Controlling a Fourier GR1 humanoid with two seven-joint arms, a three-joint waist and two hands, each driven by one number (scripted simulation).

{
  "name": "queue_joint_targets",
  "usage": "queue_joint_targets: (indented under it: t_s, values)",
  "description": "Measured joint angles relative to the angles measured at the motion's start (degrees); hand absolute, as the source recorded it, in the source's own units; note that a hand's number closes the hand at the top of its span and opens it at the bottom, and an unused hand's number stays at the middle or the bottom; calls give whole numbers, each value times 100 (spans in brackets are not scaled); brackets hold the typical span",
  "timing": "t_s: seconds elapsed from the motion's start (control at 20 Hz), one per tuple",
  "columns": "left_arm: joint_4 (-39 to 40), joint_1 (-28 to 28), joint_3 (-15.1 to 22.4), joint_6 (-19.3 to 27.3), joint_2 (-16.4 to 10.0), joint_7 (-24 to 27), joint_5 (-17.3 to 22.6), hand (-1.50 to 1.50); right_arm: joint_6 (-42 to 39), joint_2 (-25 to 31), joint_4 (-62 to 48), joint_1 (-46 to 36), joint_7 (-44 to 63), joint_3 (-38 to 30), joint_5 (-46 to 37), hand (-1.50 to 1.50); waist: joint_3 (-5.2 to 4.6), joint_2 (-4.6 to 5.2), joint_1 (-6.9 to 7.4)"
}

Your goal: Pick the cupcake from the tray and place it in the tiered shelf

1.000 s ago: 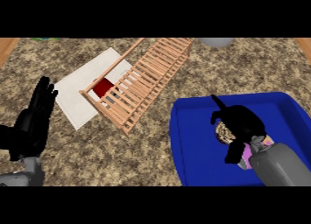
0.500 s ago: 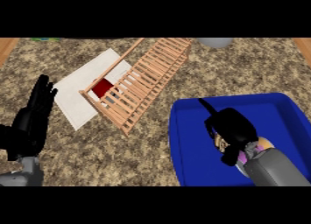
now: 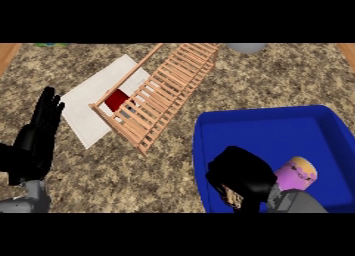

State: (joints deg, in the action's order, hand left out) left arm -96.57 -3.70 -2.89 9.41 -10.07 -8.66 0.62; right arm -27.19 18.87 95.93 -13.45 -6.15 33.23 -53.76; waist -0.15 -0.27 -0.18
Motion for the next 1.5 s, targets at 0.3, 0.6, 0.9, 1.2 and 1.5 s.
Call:
queue_joint_targets:
  t_s: [0.3, 0.6, 0.9, 1.2, 1.5]
  values:
    - [6, 8, 19, 31, 58, -21, -38, 0, -705, -535, 1291, 327, 414, -682, 1150, 150, 8, -3, -75]
    - [22, -36, -53, 5, 12, -45, -19, 0, -1265, -1321, 2351, -21, 1775, -1813, 2281, 150, 5, 2, -60]
    - [41, -49, -75, -107, -4, -3, 14, 0, -1642, -1624, 2667, -1198, 3212, -2831, 3040, 150, 7, 11, 0]
    - [39, -119, -45, -82, 67, -76, -76, 0, -1463, -1474, 1805, -2236, 3398, -3533, 3283, 150, 12, 25, 40]
    - [-48, -160, -33, -115, 105, -189, -98, 0, -779, -1545, 700, -2902, 3131, -3529, 2858, 150, 12, 31, 67]
